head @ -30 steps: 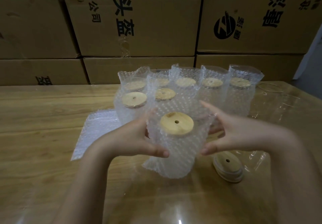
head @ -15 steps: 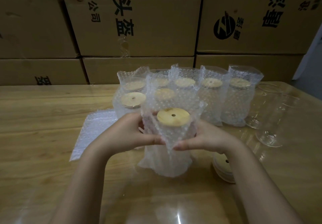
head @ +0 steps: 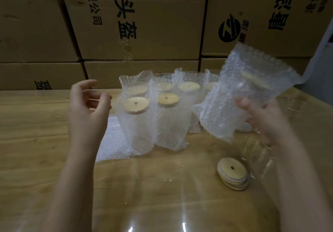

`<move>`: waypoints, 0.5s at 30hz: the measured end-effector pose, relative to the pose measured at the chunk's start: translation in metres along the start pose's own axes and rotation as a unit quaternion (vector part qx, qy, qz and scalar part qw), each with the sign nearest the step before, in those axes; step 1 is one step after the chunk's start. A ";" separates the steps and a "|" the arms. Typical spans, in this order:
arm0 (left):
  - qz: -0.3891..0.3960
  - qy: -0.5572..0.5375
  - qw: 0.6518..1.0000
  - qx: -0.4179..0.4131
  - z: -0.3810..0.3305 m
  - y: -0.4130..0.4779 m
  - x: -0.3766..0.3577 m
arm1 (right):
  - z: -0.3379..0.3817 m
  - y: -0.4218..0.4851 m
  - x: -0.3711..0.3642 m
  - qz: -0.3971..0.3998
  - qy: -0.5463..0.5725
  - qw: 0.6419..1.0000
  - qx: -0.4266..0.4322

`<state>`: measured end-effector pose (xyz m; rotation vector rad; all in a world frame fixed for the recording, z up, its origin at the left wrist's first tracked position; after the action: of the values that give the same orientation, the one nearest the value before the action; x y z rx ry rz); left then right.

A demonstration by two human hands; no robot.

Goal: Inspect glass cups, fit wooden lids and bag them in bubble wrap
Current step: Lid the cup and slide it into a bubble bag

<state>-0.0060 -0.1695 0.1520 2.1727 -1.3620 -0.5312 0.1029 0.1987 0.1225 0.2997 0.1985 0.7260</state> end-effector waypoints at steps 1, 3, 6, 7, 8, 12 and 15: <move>-0.009 0.017 1.000 0.014 0.005 0.001 0.001 | -0.004 0.001 0.000 -0.031 -0.022 0.999 0.006; 0.002 0.071 0.996 0.051 0.016 0.001 -0.001 | -0.012 0.001 -0.003 -0.087 -0.071 0.994 0.006; 0.100 0.168 0.975 0.110 0.036 -0.004 -0.009 | -0.029 0.002 -0.008 -0.130 -0.121 0.984 -0.033; 0.150 0.187 0.961 0.138 0.043 -0.008 -0.014 | -0.034 0.001 -0.012 -0.134 -0.139 0.980 -0.039; 0.200 0.197 0.945 0.168 0.048 -0.013 -0.018 | -0.038 -0.002 -0.018 -0.138 -0.149 0.978 -0.043; 0.314 0.176 0.905 0.227 0.059 -0.032 -0.030 | -0.053 -0.024 -0.051 -0.136 -0.168 0.976 -0.031; 0.323 0.172 0.907 0.209 0.069 -0.035 -0.035 | -0.062 -0.033 -0.070 -0.107 -0.184 0.977 -0.014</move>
<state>-0.0355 -0.1395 0.0777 1.8080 -1.9686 0.4121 0.0552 0.1404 0.0582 0.3739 -0.1310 0.4484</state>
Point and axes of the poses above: each hand's wrist, its own y-axis towards the middle knuckle, its own x-axis out of the back of the hand, z = x × y, the point moved 6 cm from there along y, towards the middle knuckle, and after that the axes turned 14 degrees about -z, right-handed, at the moved point
